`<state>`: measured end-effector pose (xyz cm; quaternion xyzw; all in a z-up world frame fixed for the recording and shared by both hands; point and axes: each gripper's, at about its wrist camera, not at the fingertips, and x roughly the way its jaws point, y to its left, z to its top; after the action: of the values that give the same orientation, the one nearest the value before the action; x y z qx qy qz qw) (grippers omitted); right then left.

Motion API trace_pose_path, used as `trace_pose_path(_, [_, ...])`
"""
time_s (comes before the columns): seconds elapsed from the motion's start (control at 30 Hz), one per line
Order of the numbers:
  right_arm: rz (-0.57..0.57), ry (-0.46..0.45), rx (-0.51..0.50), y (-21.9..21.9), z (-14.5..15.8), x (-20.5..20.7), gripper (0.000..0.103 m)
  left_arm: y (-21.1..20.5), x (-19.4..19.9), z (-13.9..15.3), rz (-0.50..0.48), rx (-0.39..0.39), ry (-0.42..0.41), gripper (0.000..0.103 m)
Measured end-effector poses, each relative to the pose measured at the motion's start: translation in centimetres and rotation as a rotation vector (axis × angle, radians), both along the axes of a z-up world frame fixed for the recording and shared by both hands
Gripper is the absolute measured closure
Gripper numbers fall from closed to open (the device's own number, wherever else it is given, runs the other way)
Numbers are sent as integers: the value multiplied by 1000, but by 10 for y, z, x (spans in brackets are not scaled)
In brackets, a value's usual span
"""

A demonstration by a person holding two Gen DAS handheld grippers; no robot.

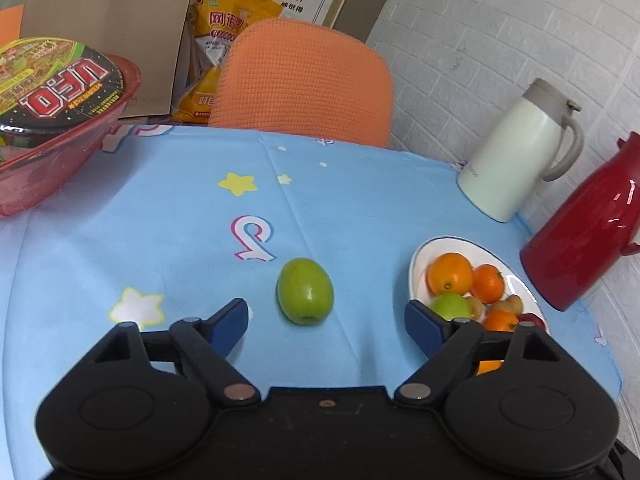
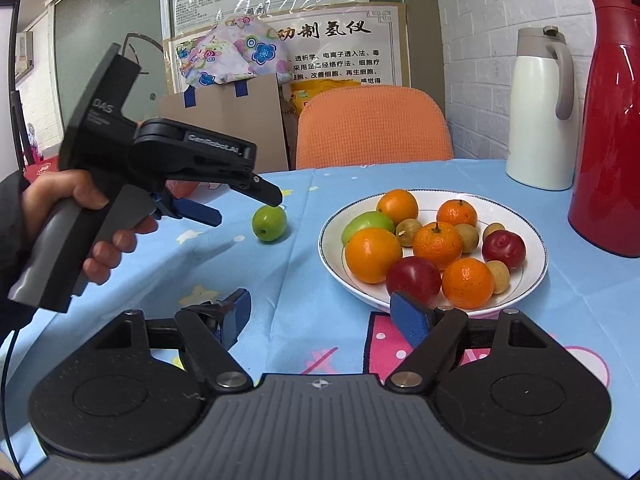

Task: Organize fruits
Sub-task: 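Move the open left tool to the green apple on the tablecloth, then close the left tool around the green apple, then carry the green apple with the left tool onto the plate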

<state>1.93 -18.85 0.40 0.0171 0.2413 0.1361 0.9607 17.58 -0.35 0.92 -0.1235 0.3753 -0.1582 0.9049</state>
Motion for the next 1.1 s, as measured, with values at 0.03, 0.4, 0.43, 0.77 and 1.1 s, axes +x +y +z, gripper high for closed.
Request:
trace_pose_path(0.03, [1,2,-1,0,-1,0,0,-1,4,-2,-1,3,8,13])
trace_pose_path(0.4, [18,10,2,-4,-5,4,0,-8,35,-21,28,-3,78,48])
trace_pose_path(0.43, [19,8,-3,-4,-5,4,0,-8,37,-21,29,-4,78,60])
trace_pose_path(0.77, [42,6,21,-6,-5,1,0,-10,41,-21,39,17,88,61])
trace_pose_path(1.1, [106,22,35,3,-6,-10,0,-10,-24,-22,-96,11,116,62])
